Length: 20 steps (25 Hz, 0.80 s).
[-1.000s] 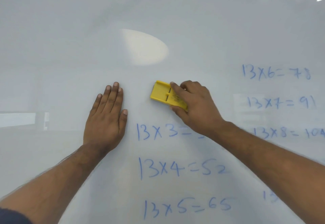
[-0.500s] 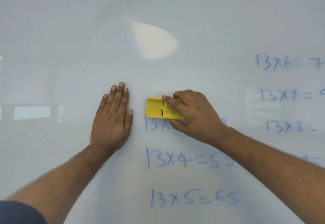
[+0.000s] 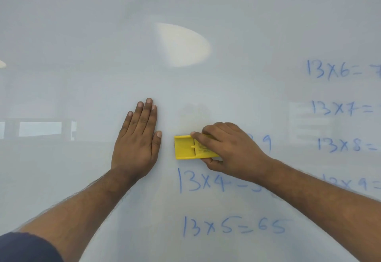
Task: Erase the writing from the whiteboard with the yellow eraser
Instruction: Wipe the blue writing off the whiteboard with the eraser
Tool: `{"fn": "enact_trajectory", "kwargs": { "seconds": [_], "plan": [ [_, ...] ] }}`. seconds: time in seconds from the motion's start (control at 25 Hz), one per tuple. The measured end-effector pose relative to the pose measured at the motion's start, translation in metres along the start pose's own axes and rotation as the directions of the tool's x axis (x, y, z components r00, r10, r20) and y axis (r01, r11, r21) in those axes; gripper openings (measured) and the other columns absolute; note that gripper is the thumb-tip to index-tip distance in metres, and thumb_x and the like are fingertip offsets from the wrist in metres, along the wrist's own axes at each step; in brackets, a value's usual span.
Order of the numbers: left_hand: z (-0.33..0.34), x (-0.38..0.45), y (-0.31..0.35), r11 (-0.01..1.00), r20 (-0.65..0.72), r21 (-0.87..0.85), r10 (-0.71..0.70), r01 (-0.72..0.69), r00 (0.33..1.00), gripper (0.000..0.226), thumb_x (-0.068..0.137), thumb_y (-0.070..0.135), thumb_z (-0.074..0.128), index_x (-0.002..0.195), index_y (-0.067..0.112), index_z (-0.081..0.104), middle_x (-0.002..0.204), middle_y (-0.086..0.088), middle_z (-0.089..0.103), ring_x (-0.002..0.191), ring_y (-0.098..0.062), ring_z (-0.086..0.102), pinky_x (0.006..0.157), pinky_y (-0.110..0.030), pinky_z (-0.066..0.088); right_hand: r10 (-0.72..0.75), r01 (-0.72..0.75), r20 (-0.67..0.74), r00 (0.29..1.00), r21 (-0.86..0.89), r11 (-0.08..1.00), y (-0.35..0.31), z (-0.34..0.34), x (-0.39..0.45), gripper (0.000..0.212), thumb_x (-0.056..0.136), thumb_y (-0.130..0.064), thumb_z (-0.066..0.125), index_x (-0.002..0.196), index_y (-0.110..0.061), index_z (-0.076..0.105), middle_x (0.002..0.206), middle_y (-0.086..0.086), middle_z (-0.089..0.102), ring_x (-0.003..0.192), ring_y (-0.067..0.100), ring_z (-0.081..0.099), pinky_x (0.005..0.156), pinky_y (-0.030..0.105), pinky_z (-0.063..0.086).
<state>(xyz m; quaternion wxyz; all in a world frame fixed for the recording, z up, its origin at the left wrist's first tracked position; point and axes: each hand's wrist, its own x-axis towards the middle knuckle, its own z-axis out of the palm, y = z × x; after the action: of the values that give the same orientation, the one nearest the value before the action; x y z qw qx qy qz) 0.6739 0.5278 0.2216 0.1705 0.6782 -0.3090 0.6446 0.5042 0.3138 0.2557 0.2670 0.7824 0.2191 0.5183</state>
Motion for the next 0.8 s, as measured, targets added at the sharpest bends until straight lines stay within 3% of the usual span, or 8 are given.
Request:
{"fn": "enact_trajectory", "kwargs": {
  "seconds": [0.28, 0.44, 0.6, 0.8],
  "plan": [
    [0.002, -0.01, 0.002, 1.0, -0.005, -0.011, -0.017, 0.017, 1.0, 0.061, 0.105, 0.031, 0.028, 0.161, 0.007, 0.017, 0.17, -0.007, 0.013, 0.158, -0.022, 0.009, 0.129, -0.043, 0.012, 0.222, -0.218, -0.085, 0.971, 0.049, 0.975, 0.002, -0.002, 0.023, 0.054, 0.079, -0.03, 0.067, 0.127, -0.009, 0.057, 0.106, 0.009, 0.06, 0.093, 0.03, 0.055, 0.08, 0.038, 0.041],
    [0.001, -0.011, 0.002, 1.0, -0.004, -0.022, -0.02, 0.02, 1.0, 0.061, 0.105, 0.031, 0.028, 0.16, 0.007, 0.018, 0.17, -0.008, 0.014, 0.158, -0.023, 0.011, 0.128, -0.044, 0.013, 0.154, -0.149, -0.038, 0.987, 0.101, 0.984, -0.022, 0.009, 0.012, 0.053, 0.079, -0.029, 0.068, 0.127, -0.009, 0.057, 0.106, 0.009, 0.06, 0.092, 0.03, 0.056, 0.079, 0.038, 0.043],
    [0.0, -0.016, 0.002, 0.999, -0.001, -0.02, -0.029, 0.029, 1.0, 0.061, 0.105, 0.031, 0.028, 0.16, 0.006, 0.018, 0.17, -0.008, 0.014, 0.158, -0.023, 0.011, 0.128, -0.045, 0.014, 0.021, -0.023, 0.041, 0.999, 0.039, 0.999, -0.01, 0.001, -0.006, 0.052, 0.08, -0.029, 0.067, 0.127, -0.009, 0.057, 0.104, 0.009, 0.061, 0.093, 0.029, 0.057, 0.08, 0.038, 0.046],
    [0.001, -0.024, 0.007, 0.998, 0.005, -0.02, -0.061, 0.061, 0.998, 0.061, 0.105, 0.03, 0.027, 0.16, 0.007, 0.018, 0.17, -0.007, 0.014, 0.158, -0.022, 0.01, 0.128, -0.045, 0.014, 0.188, -0.186, -0.034, 0.982, 0.037, 0.982, 0.011, -0.01, 0.008, 0.052, 0.081, -0.03, 0.066, 0.128, -0.011, 0.056, 0.107, 0.007, 0.06, 0.093, 0.029, 0.056, 0.08, 0.037, 0.042]
  ]
}}
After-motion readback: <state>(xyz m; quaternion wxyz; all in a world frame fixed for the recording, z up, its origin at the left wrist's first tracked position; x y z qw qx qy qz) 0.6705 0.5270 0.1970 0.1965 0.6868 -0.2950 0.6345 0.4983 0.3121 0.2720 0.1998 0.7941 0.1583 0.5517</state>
